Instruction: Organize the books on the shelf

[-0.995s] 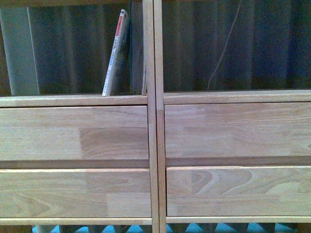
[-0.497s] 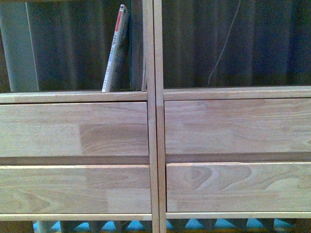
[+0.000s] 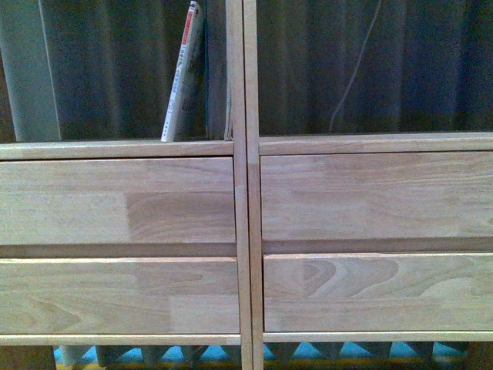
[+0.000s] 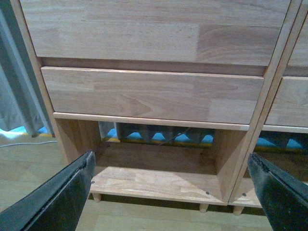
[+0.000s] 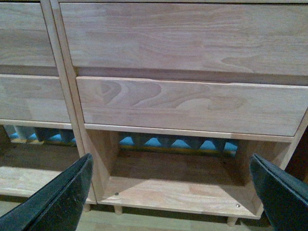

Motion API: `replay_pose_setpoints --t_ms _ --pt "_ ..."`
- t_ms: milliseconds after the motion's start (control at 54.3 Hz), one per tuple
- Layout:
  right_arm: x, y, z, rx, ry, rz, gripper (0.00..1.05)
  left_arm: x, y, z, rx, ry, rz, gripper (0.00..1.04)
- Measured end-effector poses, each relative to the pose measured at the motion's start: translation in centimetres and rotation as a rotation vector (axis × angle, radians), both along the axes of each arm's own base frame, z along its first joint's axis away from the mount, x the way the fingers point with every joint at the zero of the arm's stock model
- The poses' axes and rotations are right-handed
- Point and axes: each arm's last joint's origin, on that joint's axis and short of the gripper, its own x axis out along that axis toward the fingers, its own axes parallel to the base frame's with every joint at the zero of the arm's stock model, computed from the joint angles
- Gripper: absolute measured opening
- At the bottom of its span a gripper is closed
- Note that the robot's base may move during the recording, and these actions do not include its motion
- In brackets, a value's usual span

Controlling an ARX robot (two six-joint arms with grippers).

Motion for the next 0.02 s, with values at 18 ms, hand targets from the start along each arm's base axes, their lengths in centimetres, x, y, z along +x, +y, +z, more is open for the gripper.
replay_pose_setpoints --t_ms 18 --pt "0.0 0.0 0.0 0.0 0.0 0.0 0.98 0.0 0.0 0.0 0.0 0.0 0.0 0.97"
